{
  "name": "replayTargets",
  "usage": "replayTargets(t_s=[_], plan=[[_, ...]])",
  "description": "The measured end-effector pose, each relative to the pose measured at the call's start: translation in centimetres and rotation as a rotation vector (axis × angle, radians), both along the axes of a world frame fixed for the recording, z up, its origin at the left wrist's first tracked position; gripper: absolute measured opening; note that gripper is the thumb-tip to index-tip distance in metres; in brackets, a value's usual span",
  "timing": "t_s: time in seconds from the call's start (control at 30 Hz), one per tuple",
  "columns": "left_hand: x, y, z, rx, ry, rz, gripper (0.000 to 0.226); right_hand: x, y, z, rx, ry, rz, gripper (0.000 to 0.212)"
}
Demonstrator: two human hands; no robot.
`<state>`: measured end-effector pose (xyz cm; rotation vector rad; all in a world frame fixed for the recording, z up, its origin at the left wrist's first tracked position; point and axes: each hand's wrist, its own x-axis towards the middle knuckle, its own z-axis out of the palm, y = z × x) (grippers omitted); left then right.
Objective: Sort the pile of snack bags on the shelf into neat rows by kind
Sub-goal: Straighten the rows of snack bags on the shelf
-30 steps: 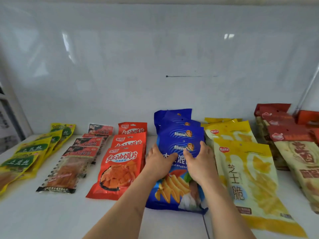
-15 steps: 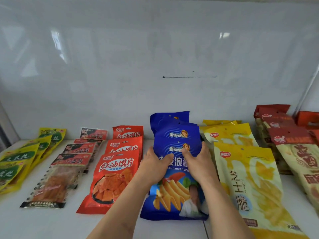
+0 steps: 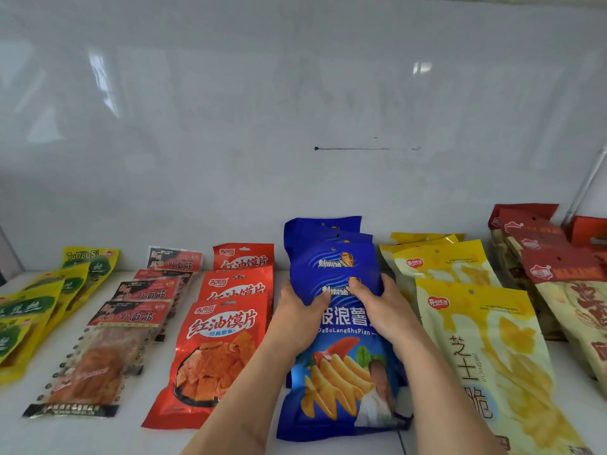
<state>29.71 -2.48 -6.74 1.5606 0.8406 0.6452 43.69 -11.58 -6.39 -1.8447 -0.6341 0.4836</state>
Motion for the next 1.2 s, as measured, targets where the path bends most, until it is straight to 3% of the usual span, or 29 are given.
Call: replayTargets(t_s=[0.2,0.33,0.43,0.53,0.63,0.8,0.93,1.07,1.2], plan=[[-0.1,0.0,-0.4,0.059,-0.007,0.013,0.059,0.8,0.7,0.5,-0.018,-0.031,0.035,0.064],[-0.4,-0.6,0.4,0.139,0.086,0.039,0.075,1.3,1.0,0.7,-0.026,-0.086,0.018,0.081],[-1.0,-1.9,1.9,0.409,0.26,0.082,0.089,2.1,1.6,1.2,-0.058,-0.245,0.001,0.093],[-2.2,-4.3,3.0,0.678,0.433,0.075,0.082,2.1,2.4,2.8,-0.15,-0.49,-0.014,0.082],[-3.5,-8.0,2.3,0.926,0.538,0.013,0.069,2.2,3.8,4.0,-0.317,-0.632,0.018,0.086],[-3.2,-10.9,-0.9,1.031,0.647,-0.103,0.068,2.6,5.4,3.9,-0.417,-0.626,0.092,0.089],[-3.1,-9.9,-1.4,1.055,0.707,-0.127,0.077,2.8,6.1,4.0,-0.353,-0.566,0.159,0.086],[-3.2,-8.6,-0.8,1.114,0.759,-0.179,0.072,2.9,6.6,4.3,-0.283,-0.56,0.255,0.085],[-2.9,-7.7,-1.6,1.164,0.791,-0.193,0.067,3.1,7.3,3.7,-0.34,-0.596,0.289,0.084]])
